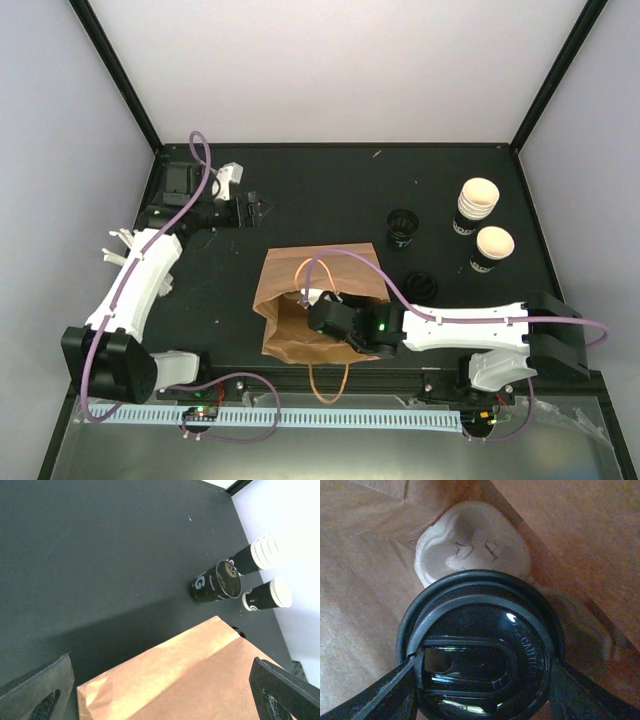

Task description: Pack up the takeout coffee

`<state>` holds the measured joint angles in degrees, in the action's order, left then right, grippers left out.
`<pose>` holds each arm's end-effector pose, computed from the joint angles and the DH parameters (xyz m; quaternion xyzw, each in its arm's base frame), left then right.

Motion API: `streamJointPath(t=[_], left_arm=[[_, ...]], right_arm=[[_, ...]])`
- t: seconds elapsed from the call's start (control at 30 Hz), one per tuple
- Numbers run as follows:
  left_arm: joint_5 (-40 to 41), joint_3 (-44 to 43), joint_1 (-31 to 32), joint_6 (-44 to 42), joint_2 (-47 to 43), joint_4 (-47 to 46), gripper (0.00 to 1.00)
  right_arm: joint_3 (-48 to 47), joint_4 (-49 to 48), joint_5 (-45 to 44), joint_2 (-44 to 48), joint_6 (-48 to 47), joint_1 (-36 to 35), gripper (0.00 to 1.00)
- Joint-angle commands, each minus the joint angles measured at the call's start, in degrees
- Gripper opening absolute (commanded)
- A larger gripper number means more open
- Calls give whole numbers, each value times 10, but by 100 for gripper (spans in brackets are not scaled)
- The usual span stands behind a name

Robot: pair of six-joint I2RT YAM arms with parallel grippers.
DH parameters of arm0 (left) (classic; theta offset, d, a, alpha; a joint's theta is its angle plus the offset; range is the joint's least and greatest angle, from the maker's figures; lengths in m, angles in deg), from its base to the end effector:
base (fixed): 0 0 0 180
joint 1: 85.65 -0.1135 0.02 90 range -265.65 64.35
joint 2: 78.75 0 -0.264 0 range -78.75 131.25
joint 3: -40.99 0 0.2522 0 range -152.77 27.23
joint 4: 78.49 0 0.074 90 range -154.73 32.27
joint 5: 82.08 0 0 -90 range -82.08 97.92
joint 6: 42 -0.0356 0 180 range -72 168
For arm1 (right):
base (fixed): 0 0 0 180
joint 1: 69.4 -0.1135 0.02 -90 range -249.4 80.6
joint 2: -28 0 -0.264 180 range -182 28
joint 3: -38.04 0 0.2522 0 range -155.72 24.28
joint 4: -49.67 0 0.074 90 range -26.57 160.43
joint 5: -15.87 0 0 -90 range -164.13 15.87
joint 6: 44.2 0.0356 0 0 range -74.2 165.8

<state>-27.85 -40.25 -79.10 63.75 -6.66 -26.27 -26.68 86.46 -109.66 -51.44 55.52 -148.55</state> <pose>0.2589 -0.0507 0.3346 0.0519 0.8800 -0.3497 0.3173 0.0730 0.2707 0.2283 -0.4294 0.7963 0.0141 0.4258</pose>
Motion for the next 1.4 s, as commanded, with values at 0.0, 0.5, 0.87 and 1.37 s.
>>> streamJointPath(t=[0.0, 0.5, 0.87, 1.37], left_arm=[[-63, 42, -3, 56, 34, -95, 98], [-43, 13, 16, 72, 222, -113, 91], [-56, 18, 48, 71, 278, -123, 85], [-80, 51, 51, 62, 271, -118, 76]], right_arm=[[4, -25, 7, -1, -9, -4, 59], [-31, -49, -18, -68, -65, -28, 59], [-33, -85, -46, -68, -103, -28, 59], [-37, -137, -71, -69, -154, -29, 59]])
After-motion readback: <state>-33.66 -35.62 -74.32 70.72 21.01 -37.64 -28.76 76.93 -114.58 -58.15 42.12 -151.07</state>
